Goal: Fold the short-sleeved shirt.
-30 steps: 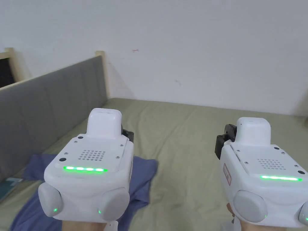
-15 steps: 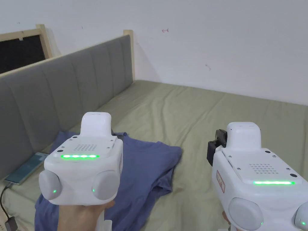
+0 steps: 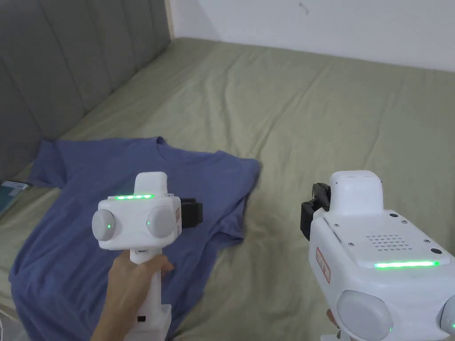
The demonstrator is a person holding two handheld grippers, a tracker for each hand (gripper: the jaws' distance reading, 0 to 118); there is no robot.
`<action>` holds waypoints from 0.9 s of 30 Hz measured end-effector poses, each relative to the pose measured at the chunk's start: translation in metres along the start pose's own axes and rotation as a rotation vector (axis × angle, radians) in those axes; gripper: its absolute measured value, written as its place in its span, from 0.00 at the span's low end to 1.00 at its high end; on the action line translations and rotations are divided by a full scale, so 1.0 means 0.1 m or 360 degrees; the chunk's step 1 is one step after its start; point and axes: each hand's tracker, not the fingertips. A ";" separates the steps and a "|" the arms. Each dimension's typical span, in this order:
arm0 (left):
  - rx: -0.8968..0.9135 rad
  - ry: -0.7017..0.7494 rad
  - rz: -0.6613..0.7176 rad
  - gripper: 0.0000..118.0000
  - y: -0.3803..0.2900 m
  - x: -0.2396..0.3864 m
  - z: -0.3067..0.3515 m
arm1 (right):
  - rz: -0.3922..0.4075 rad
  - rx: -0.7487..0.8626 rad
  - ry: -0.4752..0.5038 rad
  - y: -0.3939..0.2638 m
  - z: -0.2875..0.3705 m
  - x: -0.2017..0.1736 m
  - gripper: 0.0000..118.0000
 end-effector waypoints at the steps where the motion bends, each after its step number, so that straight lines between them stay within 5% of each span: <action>1: -0.0014 -0.0013 0.0006 0.96 -0.01 0.01 -0.11 | -0.0004 -0.0029 -0.0009 -0.04 -0.05 0.02 0.00; 4: -0.0077 0.0003 -0.0008 0.94 -0.03 0.06 -0.39 | -0.0013 -0.0097 -0.0029 -0.14 -0.19 0.09 0.00; 6: -0.0181 -0.0017 -0.0031 0.61 -0.05 0.07 -0.56 | -0.0035 -0.0128 -0.0035 -0.19 -0.24 0.14 0.00; 9: -0.0185 0.0002 -0.0021 0.48 -0.06 0.07 -0.55 | -0.0074 -0.0157 -0.0040 -0.22 -0.27 0.19 0.00; 12: -0.0188 -0.0009 -0.0130 0.00 -0.02 0.10 -0.50 | -0.0118 -0.0171 -0.0040 -0.24 -0.28 0.23 0.00; 14: -0.0202 0.0064 -0.0096 0.00 0.00 0.07 -0.51 | -0.0143 -0.0177 -0.0033 -0.24 -0.26 0.24 0.00; 22: -0.0199 -0.0249 0.0173 0.00 0.19 -0.15 -0.22 | -0.0173 -0.0159 -0.0065 -0.22 -0.10 0.39 0.00; 27: -0.0088 -0.0297 0.0074 0.00 0.47 0.09 0.16 | -0.0234 -0.0124 -0.0137 -0.19 0.06 0.58 0.00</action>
